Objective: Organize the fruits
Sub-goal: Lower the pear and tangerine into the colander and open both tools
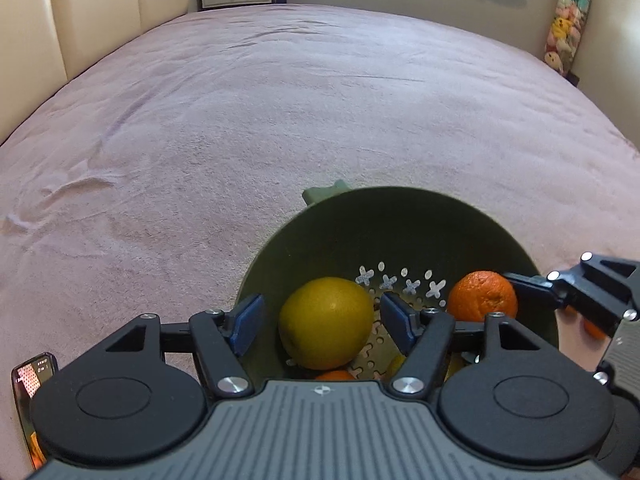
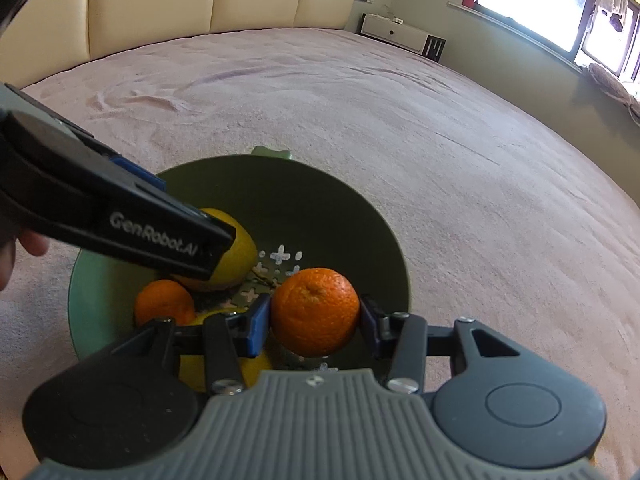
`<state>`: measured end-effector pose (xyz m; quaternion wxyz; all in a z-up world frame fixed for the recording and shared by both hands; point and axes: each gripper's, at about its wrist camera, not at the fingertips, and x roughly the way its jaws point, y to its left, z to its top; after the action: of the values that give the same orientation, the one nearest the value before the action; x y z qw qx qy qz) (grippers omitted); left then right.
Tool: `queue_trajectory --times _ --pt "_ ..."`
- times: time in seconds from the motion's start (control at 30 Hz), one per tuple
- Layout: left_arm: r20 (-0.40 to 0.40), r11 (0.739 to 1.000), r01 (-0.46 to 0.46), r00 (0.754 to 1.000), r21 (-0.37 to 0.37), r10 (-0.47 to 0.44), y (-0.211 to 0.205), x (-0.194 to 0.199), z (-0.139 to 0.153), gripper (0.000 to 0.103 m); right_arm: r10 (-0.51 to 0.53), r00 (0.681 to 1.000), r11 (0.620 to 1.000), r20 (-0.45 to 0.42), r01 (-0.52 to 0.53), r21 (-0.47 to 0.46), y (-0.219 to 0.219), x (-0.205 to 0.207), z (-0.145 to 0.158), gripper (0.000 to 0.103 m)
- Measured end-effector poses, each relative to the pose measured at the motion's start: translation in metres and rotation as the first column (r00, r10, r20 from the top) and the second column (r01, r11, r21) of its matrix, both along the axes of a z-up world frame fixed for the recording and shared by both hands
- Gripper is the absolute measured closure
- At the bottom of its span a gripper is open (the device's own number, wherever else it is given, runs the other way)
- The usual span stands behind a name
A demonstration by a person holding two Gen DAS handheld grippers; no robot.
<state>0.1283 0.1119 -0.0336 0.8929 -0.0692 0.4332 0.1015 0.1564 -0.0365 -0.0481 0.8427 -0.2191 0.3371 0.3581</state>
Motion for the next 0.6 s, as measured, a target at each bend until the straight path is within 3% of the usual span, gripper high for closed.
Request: queue_trajectory --times 0.2,0.43,0.6 --pt "-0.007 0.996 -0.079 0.997 -0.052 0.078 0.009 -0.006 0.006 0.025 0.016 1.000 1.000 0.016 -0.016 -0.007 0.011 -0.001 0.002 0.059" --pt "-0.039 0.995 -0.087 0.996 -0.051 0.085 0.007 -0.009 0.003 0.025 0.039 0.995 0.992 0.095 -0.027 -0.121 0.027 -0.002 -0.003 0.059" --pt "-0.047 0.995 -0.091 0.995 -0.049 0.089 0.006 -0.010 0.003 0.025 0.014 0.998 0.991 0.058 -0.006 -0.137 0.026 0.003 -0.008 0.058"
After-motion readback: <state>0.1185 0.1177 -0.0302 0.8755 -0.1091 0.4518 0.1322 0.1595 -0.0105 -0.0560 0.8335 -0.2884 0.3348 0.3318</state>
